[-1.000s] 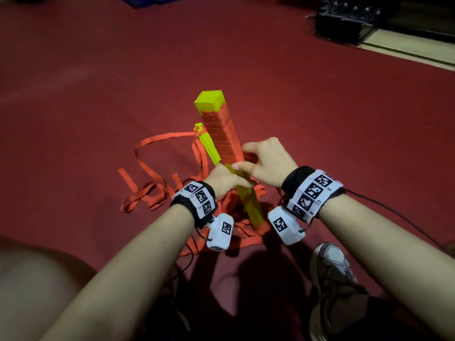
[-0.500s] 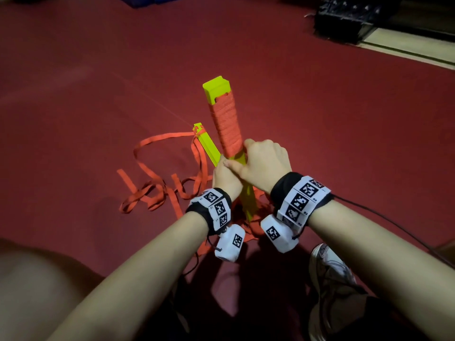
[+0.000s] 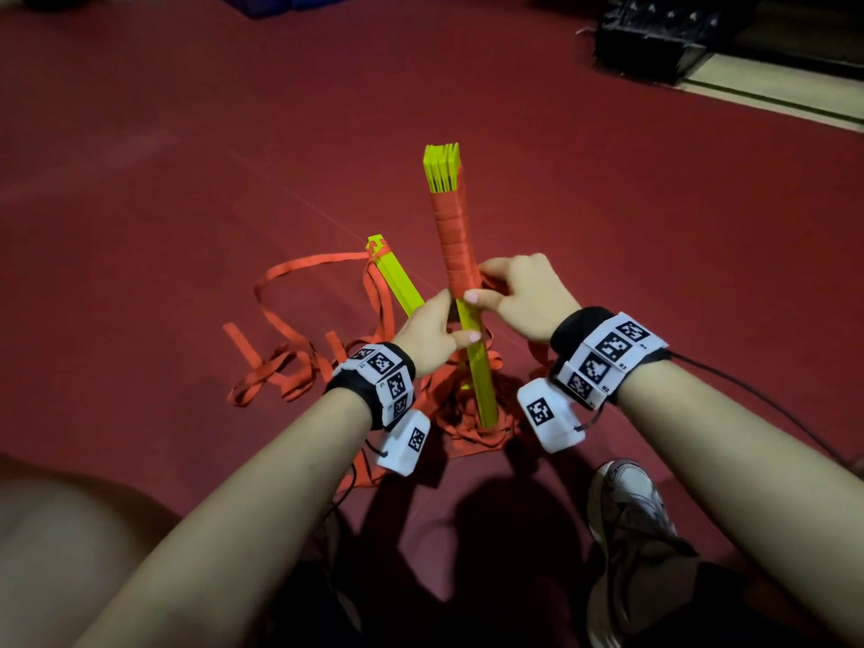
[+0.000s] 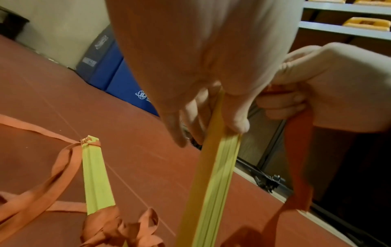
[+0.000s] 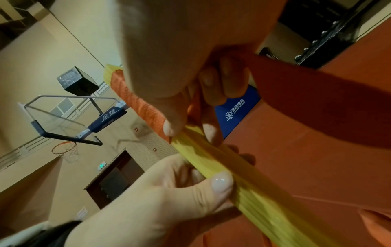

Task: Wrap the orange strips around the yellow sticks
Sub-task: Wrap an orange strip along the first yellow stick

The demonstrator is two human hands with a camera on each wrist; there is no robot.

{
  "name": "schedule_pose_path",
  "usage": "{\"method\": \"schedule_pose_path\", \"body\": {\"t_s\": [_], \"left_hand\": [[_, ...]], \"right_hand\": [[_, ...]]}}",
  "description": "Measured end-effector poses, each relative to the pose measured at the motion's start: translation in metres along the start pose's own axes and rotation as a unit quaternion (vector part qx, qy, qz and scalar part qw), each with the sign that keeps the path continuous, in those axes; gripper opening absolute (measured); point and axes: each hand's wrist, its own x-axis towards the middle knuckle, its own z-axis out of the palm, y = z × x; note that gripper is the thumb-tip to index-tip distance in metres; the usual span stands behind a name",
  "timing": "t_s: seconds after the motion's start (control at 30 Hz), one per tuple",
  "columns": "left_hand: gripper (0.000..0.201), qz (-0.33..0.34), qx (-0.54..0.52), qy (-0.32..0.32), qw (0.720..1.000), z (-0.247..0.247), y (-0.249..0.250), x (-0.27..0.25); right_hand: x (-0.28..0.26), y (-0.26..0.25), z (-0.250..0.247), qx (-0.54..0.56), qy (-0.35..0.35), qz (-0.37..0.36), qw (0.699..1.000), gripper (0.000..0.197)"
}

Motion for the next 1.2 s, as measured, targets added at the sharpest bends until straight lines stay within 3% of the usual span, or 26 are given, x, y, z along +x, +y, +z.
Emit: {"method": "schedule_pose_path", "body": {"t_s": [0.13,0.37,0.53,0.63,0.77,0.87,0.93,1.03,1.2], "left_hand": [[0.049,0.012,-0.026,0.054,0.998,0.001,-0.002,-0.005],[0.040,0.009,0.126,0.174,0.977,0.004,0.014,-0.014],[0.014,-0.029,0.172,0.193,0.966,0.007,0.019,-0.019],[0.026,-0.045,0.204,0.193,0.959,0.010,0.020,-0.018],[0.038,-0.032,0.185,0.143,0.972,0.005,0.018,-0.011],[0.038,-0.029,0.092,0.054,0.994,-0.006,0.015,-0.004],[0.054,-0.024,0.015,-0.008,1.000,-0.010,0.012,-0.002],[0.057,-0.011,0.002,-0.080,0.997,-0.012,0.015,-0.003],[0.045,-0.004,-0.043,-0.069,0.997,-0.009,0.016,-0.005]], "right_hand": [[-0.001,-0.002,0.002,-0.015,0.008,-0.010,1.000,0.035],[-0.003,-0.015,0.008,-0.043,0.075,0.020,0.996,0.039],[-0.011,-0.025,0.016,-0.060,0.056,0.009,0.997,0.043],[-0.010,-0.023,0.017,-0.083,0.076,0.013,0.994,0.044],[-0.002,-0.013,0.014,-0.048,0.070,0.028,0.996,0.045],[0.001,0.001,0.008,0.018,0.071,0.025,0.997,0.044],[0.002,0.010,0.004,0.066,0.057,0.008,0.996,0.034],[0.001,0.019,-0.003,0.098,0.037,-0.008,0.995,0.025],[0.000,0.030,-0.002,0.176,0.027,0.041,0.983,0.022]]}}
